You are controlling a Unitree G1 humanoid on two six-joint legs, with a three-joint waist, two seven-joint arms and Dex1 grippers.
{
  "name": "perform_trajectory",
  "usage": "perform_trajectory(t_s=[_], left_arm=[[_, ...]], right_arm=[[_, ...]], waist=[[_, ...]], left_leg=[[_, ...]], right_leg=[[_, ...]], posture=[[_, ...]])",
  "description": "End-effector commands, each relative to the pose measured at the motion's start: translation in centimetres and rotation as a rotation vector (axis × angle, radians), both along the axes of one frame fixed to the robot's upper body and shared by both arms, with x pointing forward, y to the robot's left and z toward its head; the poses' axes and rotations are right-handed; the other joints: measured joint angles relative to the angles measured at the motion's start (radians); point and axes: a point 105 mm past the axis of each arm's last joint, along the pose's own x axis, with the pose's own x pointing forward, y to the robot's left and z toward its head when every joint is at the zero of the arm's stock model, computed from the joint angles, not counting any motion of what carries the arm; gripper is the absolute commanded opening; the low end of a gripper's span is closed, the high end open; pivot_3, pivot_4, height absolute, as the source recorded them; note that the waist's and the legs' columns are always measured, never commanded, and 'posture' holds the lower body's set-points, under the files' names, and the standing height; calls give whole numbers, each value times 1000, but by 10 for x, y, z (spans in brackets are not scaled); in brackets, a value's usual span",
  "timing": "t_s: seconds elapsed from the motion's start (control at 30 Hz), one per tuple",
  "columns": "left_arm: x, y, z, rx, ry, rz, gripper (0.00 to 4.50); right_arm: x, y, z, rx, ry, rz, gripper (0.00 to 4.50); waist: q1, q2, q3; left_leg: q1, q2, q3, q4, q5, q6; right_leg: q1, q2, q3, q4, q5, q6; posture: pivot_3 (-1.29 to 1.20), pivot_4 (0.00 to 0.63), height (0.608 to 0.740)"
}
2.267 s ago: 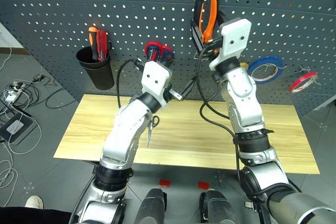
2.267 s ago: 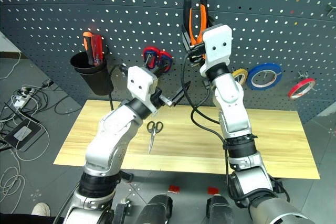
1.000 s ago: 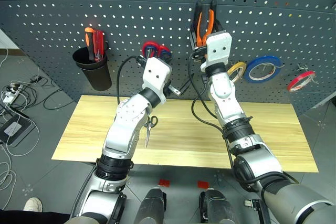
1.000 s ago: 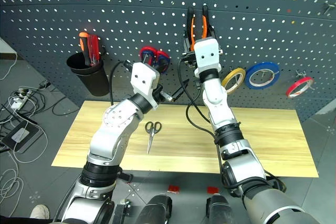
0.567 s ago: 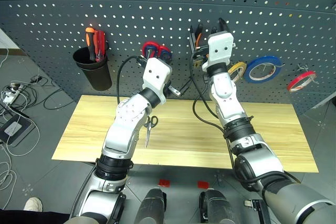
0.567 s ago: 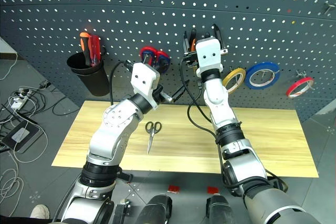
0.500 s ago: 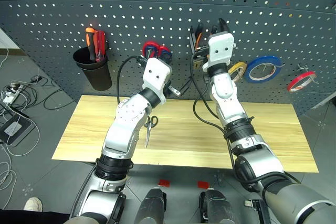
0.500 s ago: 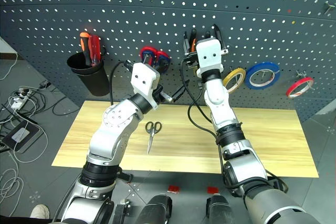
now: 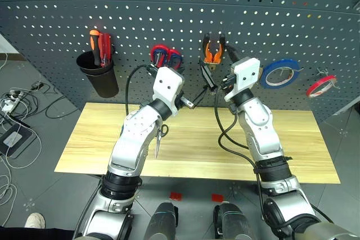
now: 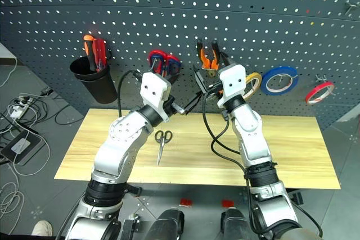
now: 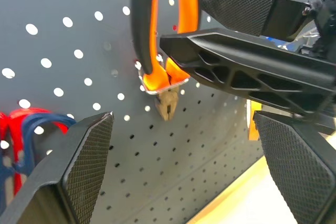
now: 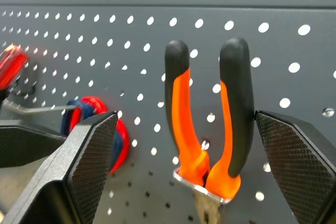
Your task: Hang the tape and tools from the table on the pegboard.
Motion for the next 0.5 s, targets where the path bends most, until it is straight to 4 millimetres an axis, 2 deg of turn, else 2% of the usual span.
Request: perform_trajectory(t_s=[0.03, 0.17, 0.23, 0.3, 0.37, 0.5], left_arm=[[-11, -1, 7, -22, -20, -14, 4500], [-23, 8, -17, -76, 99, 26, 4500], [-31, 13, -37, -67, 166, 64, 4500], [-37, 25, -64, -39, 248, 154, 4500], [-40, 37, -82, -21, 313, 236, 4500], [-42, 66, -113, 39, 434, 429, 4500]], right_arm=[[-13, 1, 8, -18, -18, 62, 4461], [-31, 0, -15, -146, 53, 170, 4461], [-43, -2, -32, -233, 85, 224, 4461], [-58, -5, -53, -315, 134, 287, 4461], [-69, -7, -66, -361, 170, 339, 4461], [-90, -6, -79, -415, 214, 455, 4461]], waist=[[0, 0, 0], [1, 0, 4], [1, -1, 11], [0, 0, 22], [0, 0, 39], [-1, -1, 69]], left_leg=[[0, 0, 0, 0, 0, 0], [0, 0, -1, 0, -1, 1], [1, 0, -2, 0, -1, 3], [2, 0, -3, 0, -4, 7], [11, 0, -3, -1, -5, 8], [15, 1, -4, 0, -5, 10]], right_leg=[[0, 0, 0, 0, 0, 0], [1, 0, 1, -1, 0, 0], [2, -1, 0, -2, 0, 0], [5, -1, 1, -2, 0, 0], [13, -1, 1, -3, 0, 0], [16, -1, 2, -1, 0, 0]], posture=[[192, 245, 740], [186, 263, 740], [178, 280, 740], [170, 295, 740], [167, 313, 740], [156, 350, 740]])
